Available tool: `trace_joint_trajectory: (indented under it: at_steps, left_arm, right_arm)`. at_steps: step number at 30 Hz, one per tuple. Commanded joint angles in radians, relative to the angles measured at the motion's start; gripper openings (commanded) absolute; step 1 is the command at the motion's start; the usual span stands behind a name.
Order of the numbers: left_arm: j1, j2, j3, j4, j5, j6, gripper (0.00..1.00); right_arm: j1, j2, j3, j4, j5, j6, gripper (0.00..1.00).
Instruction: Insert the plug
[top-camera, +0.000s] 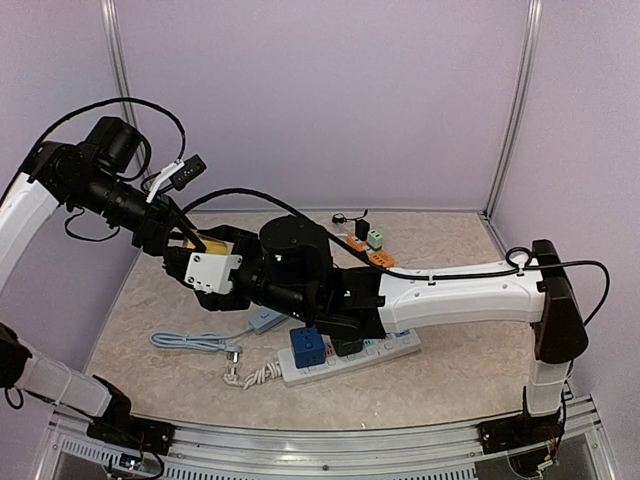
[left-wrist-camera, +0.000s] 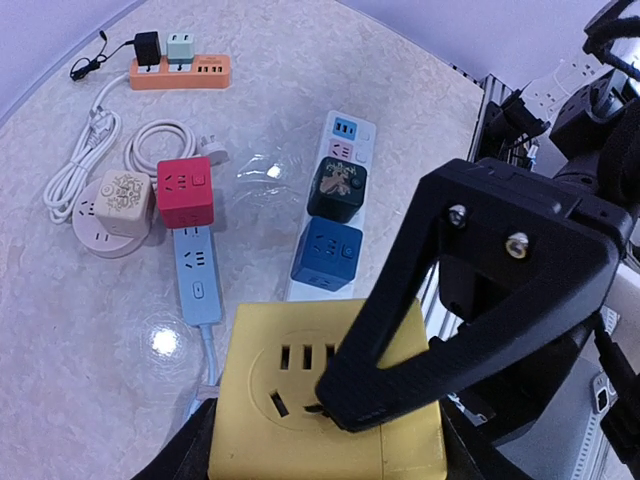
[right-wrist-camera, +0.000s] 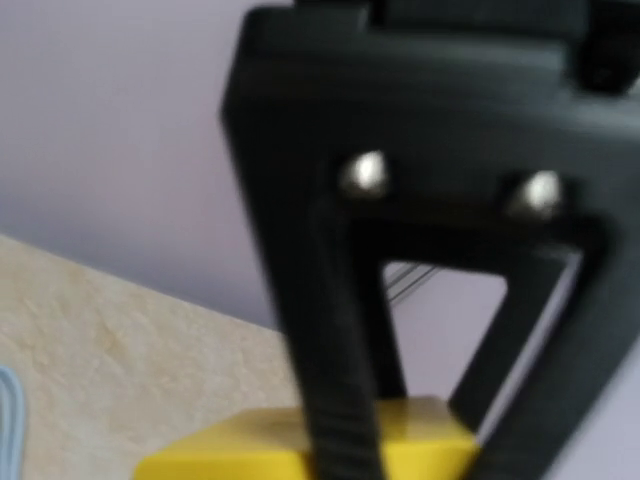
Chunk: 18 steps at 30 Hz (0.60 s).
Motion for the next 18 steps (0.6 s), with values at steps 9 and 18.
trace_joint_trajectory:
  at_steps: [9, 18]
  left_arm:
    - [-0.015, 0.0, 0.019, -0.065, 0.068, 0.009, 0.0]
    - [-0.016, -0.013, 0.047, -0.084, 0.043, 0.038, 0.58]
  right_arm:
    - [-0.024, 0.03, 0.065, -0.106, 0.052, 0.009, 0.22]
    - [-0.032, 0.0, 0.085, -0.215, 0.082, 0.132, 0.0]
